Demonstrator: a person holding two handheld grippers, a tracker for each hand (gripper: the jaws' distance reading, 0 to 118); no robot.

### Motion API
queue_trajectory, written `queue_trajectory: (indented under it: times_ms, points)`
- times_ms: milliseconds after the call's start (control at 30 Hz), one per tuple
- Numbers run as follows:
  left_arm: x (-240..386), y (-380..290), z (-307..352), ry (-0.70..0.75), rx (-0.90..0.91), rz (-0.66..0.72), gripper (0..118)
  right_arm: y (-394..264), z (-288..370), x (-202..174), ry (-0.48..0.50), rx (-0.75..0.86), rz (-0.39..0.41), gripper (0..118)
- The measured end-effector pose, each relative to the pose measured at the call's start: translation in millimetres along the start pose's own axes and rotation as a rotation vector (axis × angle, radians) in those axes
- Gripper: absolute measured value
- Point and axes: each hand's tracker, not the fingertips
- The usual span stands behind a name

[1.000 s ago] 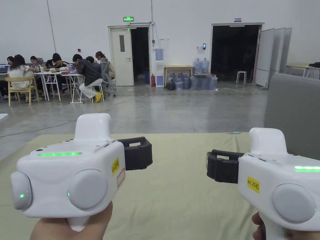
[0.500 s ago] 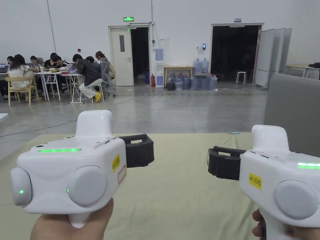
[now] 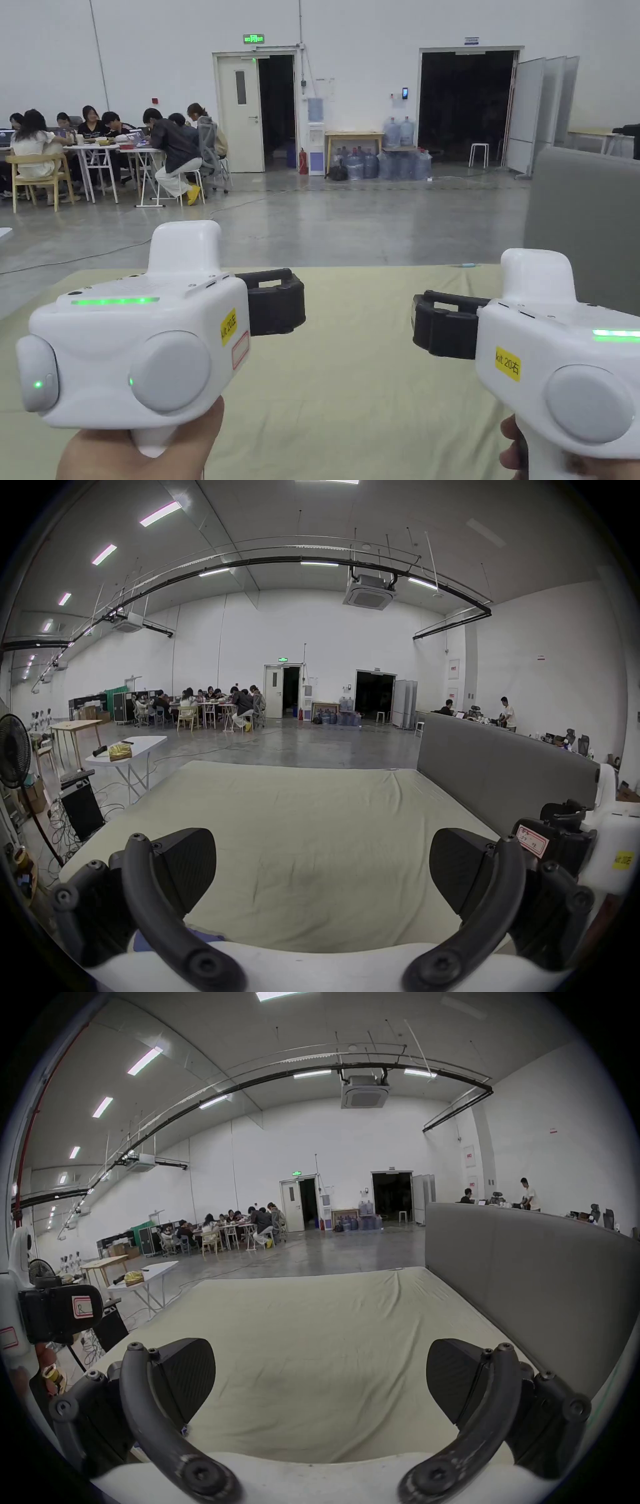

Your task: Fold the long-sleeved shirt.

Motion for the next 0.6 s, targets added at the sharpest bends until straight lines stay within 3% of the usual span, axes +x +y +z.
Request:
queue_trajectory:
  times_ms: [267,600]
  points:
    - [0.4,-4.0,-1.5,-0.007,-0.015,-0.003,118,-4.5,-5.3,2.7,0.026,-0.055,-0.051,118]
    - [-0.7,-8.2,-5.1,-0.003,-0.026,-0.001,118,-10.2,-8.5,-5.0,-0.004,-0.062,-0.006,118]
